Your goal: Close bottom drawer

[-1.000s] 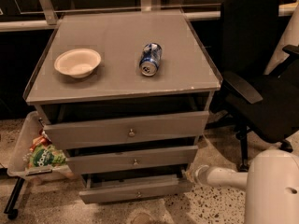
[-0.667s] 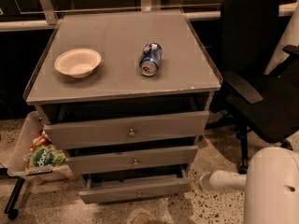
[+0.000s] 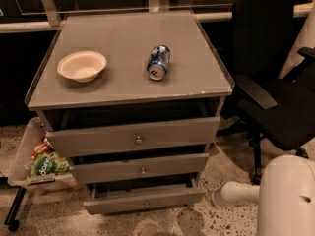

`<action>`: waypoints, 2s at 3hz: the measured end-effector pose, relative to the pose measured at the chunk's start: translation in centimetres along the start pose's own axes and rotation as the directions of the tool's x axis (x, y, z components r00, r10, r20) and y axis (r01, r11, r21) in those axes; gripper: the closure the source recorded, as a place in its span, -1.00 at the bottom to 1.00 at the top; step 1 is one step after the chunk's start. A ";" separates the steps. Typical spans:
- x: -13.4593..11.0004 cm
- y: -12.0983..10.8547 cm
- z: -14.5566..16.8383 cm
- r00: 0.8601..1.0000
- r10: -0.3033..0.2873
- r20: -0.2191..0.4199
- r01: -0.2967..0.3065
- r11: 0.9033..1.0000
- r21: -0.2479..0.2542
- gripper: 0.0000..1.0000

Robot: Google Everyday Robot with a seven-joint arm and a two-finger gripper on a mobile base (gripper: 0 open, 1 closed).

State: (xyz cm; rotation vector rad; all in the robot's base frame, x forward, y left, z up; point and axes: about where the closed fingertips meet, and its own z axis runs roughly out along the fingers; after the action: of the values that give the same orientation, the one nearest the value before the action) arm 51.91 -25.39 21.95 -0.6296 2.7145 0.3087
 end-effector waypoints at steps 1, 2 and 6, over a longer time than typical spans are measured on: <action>1.4 0.0 2.9 0.998 0.048 -0.029 -0.049 0.999 -0.018 1.00; 1.9 -0.7 6.3 0.989 0.144 -0.025 -0.144 0.989 -0.038 1.00; -4.1 -2.8 8.8 0.975 0.214 0.051 -0.212 0.976 -0.046 1.00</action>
Offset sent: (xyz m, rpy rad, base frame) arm 0.0278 -0.0007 -0.1019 0.1198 0.0897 -0.2290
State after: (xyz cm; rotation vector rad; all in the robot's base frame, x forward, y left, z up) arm 59.02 -23.80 15.02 -0.3341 2.7311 0.4284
